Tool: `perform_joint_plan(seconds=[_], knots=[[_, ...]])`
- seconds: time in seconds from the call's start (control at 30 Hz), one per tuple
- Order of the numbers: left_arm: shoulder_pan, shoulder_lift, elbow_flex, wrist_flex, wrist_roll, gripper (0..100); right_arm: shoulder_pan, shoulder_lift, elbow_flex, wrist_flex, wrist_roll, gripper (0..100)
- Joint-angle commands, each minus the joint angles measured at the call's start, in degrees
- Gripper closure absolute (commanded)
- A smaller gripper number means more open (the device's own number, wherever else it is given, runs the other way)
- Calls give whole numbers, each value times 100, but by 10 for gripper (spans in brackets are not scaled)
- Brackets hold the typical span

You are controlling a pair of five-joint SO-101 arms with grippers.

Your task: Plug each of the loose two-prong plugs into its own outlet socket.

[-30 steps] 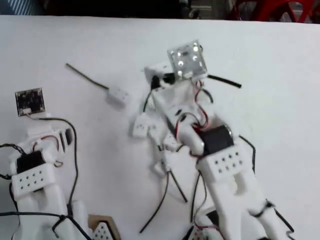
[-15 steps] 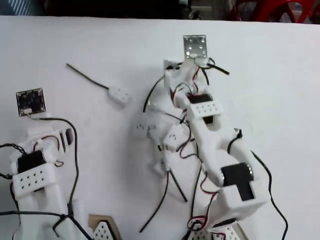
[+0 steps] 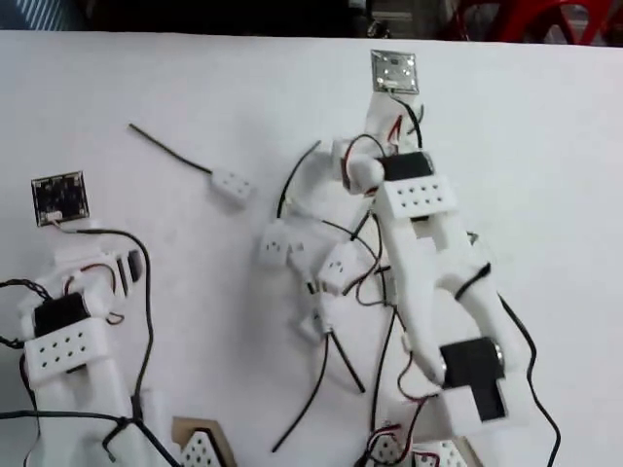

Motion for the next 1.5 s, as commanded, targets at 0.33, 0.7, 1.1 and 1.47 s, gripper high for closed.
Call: perform_joint_plan(seconds=[0.33, 0.7, 1.1, 1.47], knots=[[-40, -154, 105, -264, 26, 758, -681, -1701, -220, 3793, 993, 890], [-40, -136, 105, -281, 26, 758, -1692, -1736, 1301, 3486, 1081, 890], [-22, -127, 114, -281, 9, 758, -1877, -1692, 2884, 1789, 1081, 893], [-22, -127, 114, -281, 9, 758, -1859, -1692, 3376, 1209, 1081, 894]])
